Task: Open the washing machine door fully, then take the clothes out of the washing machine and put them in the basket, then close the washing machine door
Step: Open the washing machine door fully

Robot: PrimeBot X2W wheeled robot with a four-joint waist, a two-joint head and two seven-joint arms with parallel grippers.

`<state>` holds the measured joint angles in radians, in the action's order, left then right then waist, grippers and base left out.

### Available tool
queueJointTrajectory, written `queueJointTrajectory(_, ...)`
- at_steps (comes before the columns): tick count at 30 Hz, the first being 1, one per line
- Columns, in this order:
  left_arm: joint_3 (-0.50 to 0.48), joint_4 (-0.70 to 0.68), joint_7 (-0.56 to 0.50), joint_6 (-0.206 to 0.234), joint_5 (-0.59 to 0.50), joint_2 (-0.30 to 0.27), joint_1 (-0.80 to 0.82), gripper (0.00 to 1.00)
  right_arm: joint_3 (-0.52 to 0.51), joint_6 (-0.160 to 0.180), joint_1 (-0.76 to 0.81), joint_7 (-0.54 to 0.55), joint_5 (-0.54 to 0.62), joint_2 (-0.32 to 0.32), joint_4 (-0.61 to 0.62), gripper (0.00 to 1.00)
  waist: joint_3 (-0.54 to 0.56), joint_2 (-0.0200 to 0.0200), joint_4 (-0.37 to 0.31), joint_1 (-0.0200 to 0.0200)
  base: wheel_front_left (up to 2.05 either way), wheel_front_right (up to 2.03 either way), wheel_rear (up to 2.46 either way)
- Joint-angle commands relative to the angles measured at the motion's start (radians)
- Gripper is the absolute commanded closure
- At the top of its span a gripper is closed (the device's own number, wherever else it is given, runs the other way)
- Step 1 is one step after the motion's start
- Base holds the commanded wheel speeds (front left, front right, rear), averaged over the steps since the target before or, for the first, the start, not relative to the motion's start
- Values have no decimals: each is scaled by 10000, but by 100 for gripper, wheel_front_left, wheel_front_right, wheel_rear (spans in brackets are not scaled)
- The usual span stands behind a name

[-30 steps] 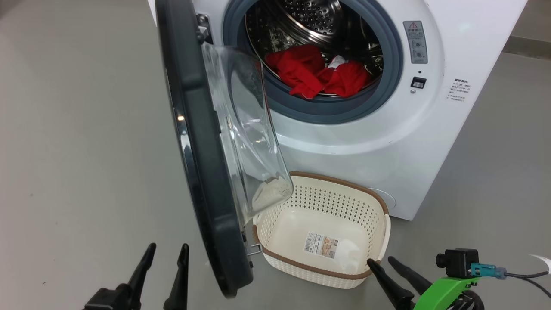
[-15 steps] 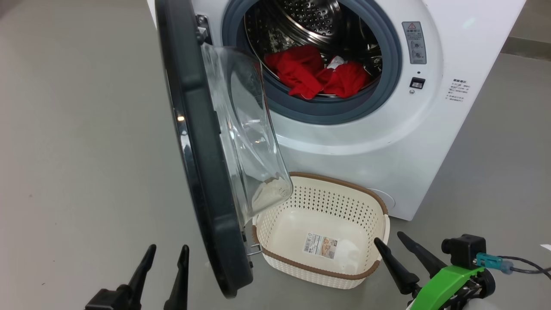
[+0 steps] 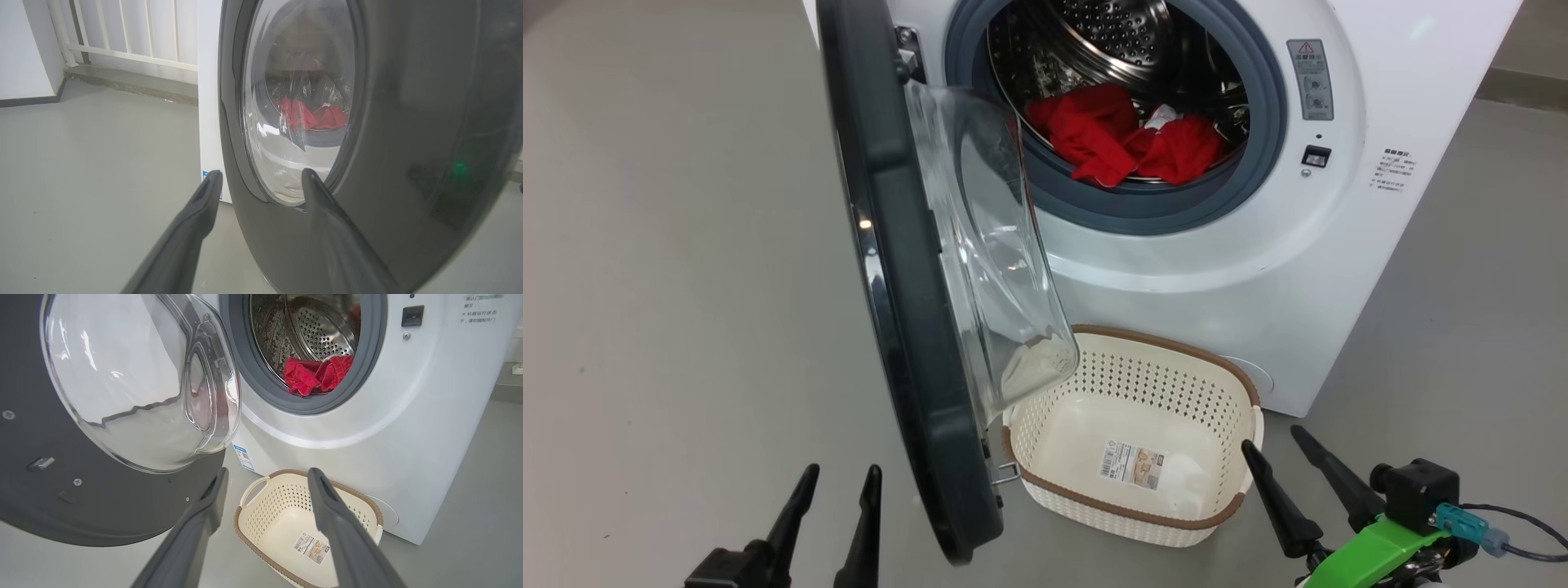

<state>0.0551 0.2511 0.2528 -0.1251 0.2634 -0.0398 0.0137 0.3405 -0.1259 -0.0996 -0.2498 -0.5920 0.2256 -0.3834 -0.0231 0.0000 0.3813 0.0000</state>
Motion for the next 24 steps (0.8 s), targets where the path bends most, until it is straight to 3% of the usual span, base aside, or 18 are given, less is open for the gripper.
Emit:
queueJointTrajectory(1,-330,-211,90,-55,-55,-104,132,0,-9,-48,26,-119,237,15,346,0,-18,0,5,0,0,0,0)
queueJointTrajectory(10,-356,-271,90,-55,-39,-104,200,0,-1467,-48,547,-120,1549,-684,1543,0,-58,0,25,0,0,0,0)
queueJointTrajectory(24,-373,-266,90,-55,-37,-104,174,0,-2233,-48,1086,-120,2425,-1163,1260,0,-11,0,26,0,0,0,0)
